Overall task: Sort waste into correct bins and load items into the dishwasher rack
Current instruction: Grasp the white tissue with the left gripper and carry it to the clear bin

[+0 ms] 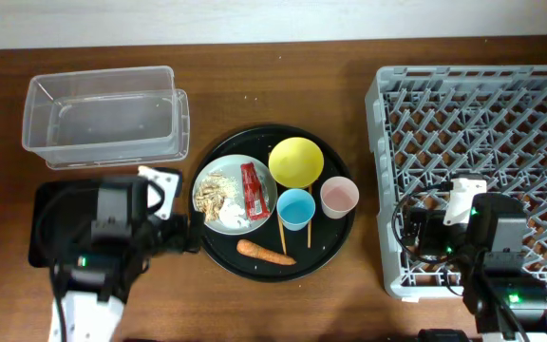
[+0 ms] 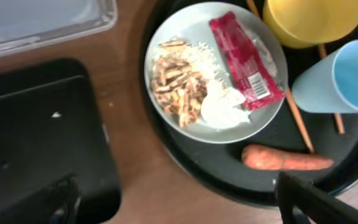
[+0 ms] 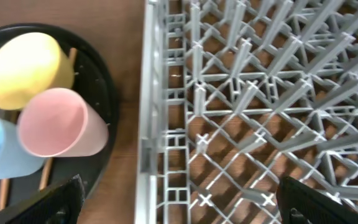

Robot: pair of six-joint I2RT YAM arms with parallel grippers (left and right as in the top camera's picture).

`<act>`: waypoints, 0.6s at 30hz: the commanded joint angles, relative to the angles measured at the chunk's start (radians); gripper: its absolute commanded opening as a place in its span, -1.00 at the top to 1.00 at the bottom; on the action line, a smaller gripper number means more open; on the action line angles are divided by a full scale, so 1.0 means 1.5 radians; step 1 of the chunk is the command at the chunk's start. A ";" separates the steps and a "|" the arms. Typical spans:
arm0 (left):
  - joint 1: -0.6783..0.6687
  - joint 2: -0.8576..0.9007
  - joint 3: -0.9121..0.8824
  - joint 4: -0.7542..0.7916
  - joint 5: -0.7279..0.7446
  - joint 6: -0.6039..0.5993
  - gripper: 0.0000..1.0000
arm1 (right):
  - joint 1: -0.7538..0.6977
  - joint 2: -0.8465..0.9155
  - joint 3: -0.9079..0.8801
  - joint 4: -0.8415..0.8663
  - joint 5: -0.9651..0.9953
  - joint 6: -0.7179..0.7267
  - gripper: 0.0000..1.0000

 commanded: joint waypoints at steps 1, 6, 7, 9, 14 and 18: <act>-0.003 0.047 0.038 -0.022 0.056 -0.004 -0.98 | -0.005 -0.002 0.019 -0.005 -0.030 0.005 -0.97; -0.007 0.093 0.037 0.127 0.057 -0.004 -0.98 | -0.005 -0.002 0.019 -0.007 -0.030 0.005 -0.96; -0.017 0.117 0.037 0.146 0.057 -0.004 -0.98 | -0.005 -0.002 0.019 -0.007 -0.030 0.005 -0.97; -0.049 0.176 0.038 0.163 0.056 -0.004 -0.98 | -0.005 -0.001 0.019 -0.007 -0.030 0.005 -0.97; -0.118 0.304 0.037 0.188 0.036 -0.004 -0.98 | -0.005 0.025 0.019 -0.007 -0.030 0.005 -0.97; -0.154 0.375 0.038 0.206 0.036 -0.004 -0.98 | -0.005 0.044 0.019 -0.009 -0.030 0.005 -0.97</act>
